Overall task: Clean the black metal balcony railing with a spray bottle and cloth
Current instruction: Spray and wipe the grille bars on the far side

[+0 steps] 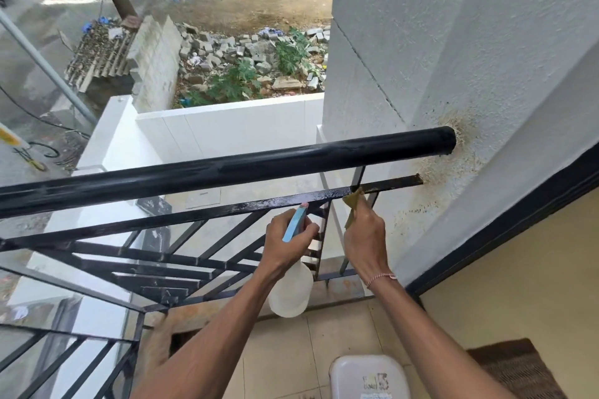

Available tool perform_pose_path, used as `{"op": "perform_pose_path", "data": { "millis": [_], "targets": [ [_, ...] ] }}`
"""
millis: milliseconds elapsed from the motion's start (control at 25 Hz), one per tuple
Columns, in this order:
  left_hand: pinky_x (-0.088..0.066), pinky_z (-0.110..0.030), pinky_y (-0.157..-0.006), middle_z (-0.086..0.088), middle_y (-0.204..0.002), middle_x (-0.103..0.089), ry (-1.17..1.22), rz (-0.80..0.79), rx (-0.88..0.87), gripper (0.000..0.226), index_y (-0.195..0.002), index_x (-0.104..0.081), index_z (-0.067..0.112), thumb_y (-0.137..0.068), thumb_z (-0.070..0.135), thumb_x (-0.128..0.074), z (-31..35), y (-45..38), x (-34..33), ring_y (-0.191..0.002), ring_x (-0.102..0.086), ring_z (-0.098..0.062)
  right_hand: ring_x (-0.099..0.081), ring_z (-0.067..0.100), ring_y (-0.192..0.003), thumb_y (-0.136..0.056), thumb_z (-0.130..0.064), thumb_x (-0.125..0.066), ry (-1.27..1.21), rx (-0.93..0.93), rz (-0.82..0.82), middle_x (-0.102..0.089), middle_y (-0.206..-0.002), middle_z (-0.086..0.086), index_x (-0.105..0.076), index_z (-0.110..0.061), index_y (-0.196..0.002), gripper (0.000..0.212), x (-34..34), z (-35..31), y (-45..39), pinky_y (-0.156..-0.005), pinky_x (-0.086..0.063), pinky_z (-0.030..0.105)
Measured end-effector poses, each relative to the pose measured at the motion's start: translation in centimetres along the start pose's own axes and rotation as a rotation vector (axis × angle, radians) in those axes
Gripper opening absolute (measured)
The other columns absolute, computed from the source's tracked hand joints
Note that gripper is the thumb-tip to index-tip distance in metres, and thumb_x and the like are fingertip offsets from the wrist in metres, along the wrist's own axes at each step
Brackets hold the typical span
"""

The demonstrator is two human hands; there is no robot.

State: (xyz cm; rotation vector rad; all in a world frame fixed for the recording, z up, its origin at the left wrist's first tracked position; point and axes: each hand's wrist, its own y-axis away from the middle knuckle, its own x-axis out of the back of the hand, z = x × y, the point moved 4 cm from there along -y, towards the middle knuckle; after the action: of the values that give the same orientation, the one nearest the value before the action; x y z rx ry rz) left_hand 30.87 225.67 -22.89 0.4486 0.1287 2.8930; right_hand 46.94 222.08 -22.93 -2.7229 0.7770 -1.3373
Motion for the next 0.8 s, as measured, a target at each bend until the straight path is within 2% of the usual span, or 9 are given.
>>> {"op": "perform_pose_path", "data": {
  "millis": [80,120,200,240,320,480,640,720,800],
  "targets": [
    [-0.061,-0.033,-0.055,-0.016,-0.08,-0.068,0.029,0.018,0.026,0.016,-0.086,-0.067,0.01,-0.082,0.025,-0.067,-0.4,0.1,1.2,-0.07,-0.069,-0.03,-0.067,0.025,-0.099,-0.089,0.014,-0.06,-0.006,0.087,0.07,-0.064,-0.12,0.013,-0.049,-0.006,-0.139,0.055,0.3,-2.0,0.0,-0.089,-0.048,0.019],
    [-0.06,-0.032,-0.054,-0.015,-0.08,-0.068,0.027,0.021,0.033,0.018,-0.086,-0.067,0.01,-0.08,0.027,-0.067,-0.7,0.3,1.8,-0.069,-0.068,-0.028,-0.065,0.028,-0.109,-0.087,0.015,-0.06,0.041,0.139,0.093,-0.06,-0.13,0.016,-0.046,-0.004,-0.143,0.061,-0.2,-2.4,-0.4,-0.095,-0.042,0.021],
    [-0.063,-0.038,-0.056,-0.014,-0.077,-0.066,0.003,0.032,0.037,0.021,-0.085,-0.067,0.009,-0.079,0.029,-0.066,-0.9,0.7,2.9,-0.067,-0.066,-0.023,-0.039,0.038,-0.142,-0.087,0.015,-0.058,0.248,0.224,0.076,-0.038,-0.154,0.024,-0.034,0.001,-0.15,0.069,-2.0,-2.3,-1.9,-0.115,-0.028,0.04],
    [-0.064,-0.042,-0.057,-0.013,-0.076,-0.066,-0.003,0.049,0.045,0.02,-0.083,-0.067,0.009,-0.078,0.028,-0.066,-1.2,0.9,3.6,-0.066,-0.065,-0.023,-0.023,0.041,-0.149,-0.087,0.013,-0.057,0.329,0.226,0.019,-0.027,-0.159,0.028,-0.031,0.003,-0.152,0.07,-3.2,-2.2,-2.3,-0.121,-0.019,0.048],
    [-0.064,-0.047,-0.06,-0.013,-0.075,-0.065,-0.017,0.087,0.056,0.016,-0.082,-0.067,0.009,-0.081,0.024,-0.069,-1.9,1.1,5.0,-0.067,-0.066,-0.028,-0.01,0.045,-0.151,-0.089,0.01,-0.056,0.381,0.169,-0.095,-0.016,-0.16,0.032,-0.025,0.004,-0.153,0.071,-5.6,-2.4,-2.0,-0.124,-0.011,0.055],
    [-0.063,-0.042,-0.054,-0.019,-0.079,-0.066,-0.022,0.123,0.061,0.016,-0.082,-0.066,0.003,-0.084,0.019,-0.068,-2.8,1.7,7.6,-0.066,-0.066,-0.035,-0.012,0.043,-0.151,-0.089,0.006,-0.058,0.289,0.203,-0.168,-0.019,-0.16,0.029,-0.024,0.001,-0.154,0.073,-8.6,-5.9,-0.2,-0.123,-0.018,0.053],
    [-0.062,-0.055,-0.06,-0.017,-0.073,-0.067,-0.005,0.181,0.06,0.02,-0.079,-0.067,0.007,-0.081,0.027,-0.065,-3.6,2.3,10.0,-0.072,-0.07,-0.039,-0.01,0.038,-0.153,-0.089,-0.005,-0.068,0.263,0.393,-0.341,-0.02,-0.162,0.022,-0.021,-0.002,-0.156,0.082,-11.5,-10.9,1.3,-0.125,-0.018,0.047],
    [-0.064,-0.048,-0.062,-0.012,-0.074,-0.069,0.043,0.238,0.085,0.008,-0.082,-0.07,0.015,-0.088,0.02,-0.067,-4.1,2.9,11.6,-0.07,-0.072,-0.028,-0.008,0.035,-0.154,-0.092,-0.009,-0.066,0.277,0.51,-0.428,-0.02,-0.163,0.019,-0.018,-0.003,-0.156,0.08,-13.7,-13.8,1.5,-0.126,-0.01,0.044],
    [-0.061,-0.031,-0.055,-0.011,-0.075,-0.069,0.086,0.311,0.108,0.015,-0.083,-0.068,0.017,-0.095,0.008,-0.065,-4.4,3.7,13.6,-0.063,-0.07,-0.016,-0.009,0.032,-0.154,-0.096,-0.011,-0.063,0.325,0.628,-0.512,-0.019,-0.164,0.017,-0.016,-0.004,-0.158,0.078,-15.9,-16.5,1.6,-0.124,-0.006,0.04]
  ]
}}
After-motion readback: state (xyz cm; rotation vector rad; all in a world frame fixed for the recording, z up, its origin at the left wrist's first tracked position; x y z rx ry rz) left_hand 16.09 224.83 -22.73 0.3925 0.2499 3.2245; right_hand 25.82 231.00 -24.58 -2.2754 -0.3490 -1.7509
